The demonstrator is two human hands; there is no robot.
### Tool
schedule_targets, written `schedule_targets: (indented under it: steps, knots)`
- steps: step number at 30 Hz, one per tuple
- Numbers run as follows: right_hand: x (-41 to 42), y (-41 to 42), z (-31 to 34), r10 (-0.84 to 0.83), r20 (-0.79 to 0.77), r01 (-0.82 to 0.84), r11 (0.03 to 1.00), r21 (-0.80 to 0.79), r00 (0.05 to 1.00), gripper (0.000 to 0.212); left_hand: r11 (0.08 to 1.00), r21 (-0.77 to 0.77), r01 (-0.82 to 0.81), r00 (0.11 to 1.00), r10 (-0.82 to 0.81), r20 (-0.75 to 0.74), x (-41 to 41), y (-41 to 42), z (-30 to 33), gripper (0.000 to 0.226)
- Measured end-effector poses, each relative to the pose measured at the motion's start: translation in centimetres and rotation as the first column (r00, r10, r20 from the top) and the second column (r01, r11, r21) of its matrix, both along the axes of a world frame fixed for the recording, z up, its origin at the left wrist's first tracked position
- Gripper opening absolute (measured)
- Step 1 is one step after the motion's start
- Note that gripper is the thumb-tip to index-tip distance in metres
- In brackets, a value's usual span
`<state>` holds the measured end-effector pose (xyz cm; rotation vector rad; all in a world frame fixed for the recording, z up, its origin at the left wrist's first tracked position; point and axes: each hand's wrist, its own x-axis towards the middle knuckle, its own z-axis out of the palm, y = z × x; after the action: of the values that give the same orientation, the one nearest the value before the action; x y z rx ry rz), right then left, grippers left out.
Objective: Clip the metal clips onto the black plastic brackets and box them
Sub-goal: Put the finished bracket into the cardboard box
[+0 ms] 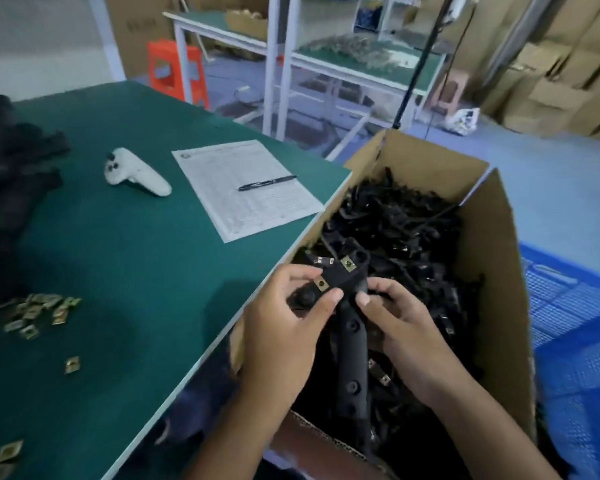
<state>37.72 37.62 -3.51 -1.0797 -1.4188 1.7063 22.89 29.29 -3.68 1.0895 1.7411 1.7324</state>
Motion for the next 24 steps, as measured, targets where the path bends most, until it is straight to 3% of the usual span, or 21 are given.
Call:
schedule_targets:
  steps: [6, 8, 10, 12, 16, 19, 22, 24]
  knots:
    - [5.3, 4.8, -2.9, -0.237, 0.283, 0.166, 0.953, 0.254, 0.93, 0.02, 0.947, -0.246, 0.207, 0.971, -0.23, -0.07, 4.4, 4.4, -1.6, 0.031]
    - [5.4, 5.7, -3.7, -0.316, 0.41, 0.145, 0.906, 0.397, 0.856, 0.031, 0.93, -0.311, 0.196, 0.957, -0.25, -0.146, 3.5, 3.7, -1.7, 0.035]
    - [4.1, 5.4, -3.7, -0.37, 0.409, 0.119, 0.845, 0.521, 0.834, 0.037, 0.966, -0.24, 0.095, 0.954, -0.157, -0.255, 1.2, 2.1, -1.0, 0.024]
    - [1.7, 4.6, -3.4, -0.318, 0.346, 0.054, 0.801, 0.597, 0.883, 0.049, 0.99, -0.137, -0.02, 0.941, -0.027, -0.336, -2.0, -0.3, 0.1, 0.016]
    - [-6.5, 0.7, -2.1, 0.042, 0.368, -0.288, 0.708, 0.646, 0.929, 0.048, 0.949, -0.04, -0.311, 0.825, 0.249, -0.507, -10.2, -7.5, 2.4, 0.015]
    - [-14.4, -4.0, -0.5, 0.327, 0.451, -0.556, 0.431, 0.711, 0.83, 0.018, 0.844, -0.035, -0.536, 0.706, 0.424, -0.567, -17.1, -13.9, 3.6, 0.013]
    - [-21.5, -9.2, 0.0, 0.493, 0.552, -0.667, 0.082, 0.74, 0.673, 0.021, 0.625, -0.096, -0.775, 0.561, 0.61, -0.559, -23.4, -19.5, 3.9, 0.008]
    - [-25.8, -11.9, 0.2, 0.534, 0.639, -0.705, -0.109, 0.701, 0.554, 0.042, 0.461, -0.144, -0.876, 0.463, 0.715, -0.525, -27.0, -22.3, 3.6, 0.014]
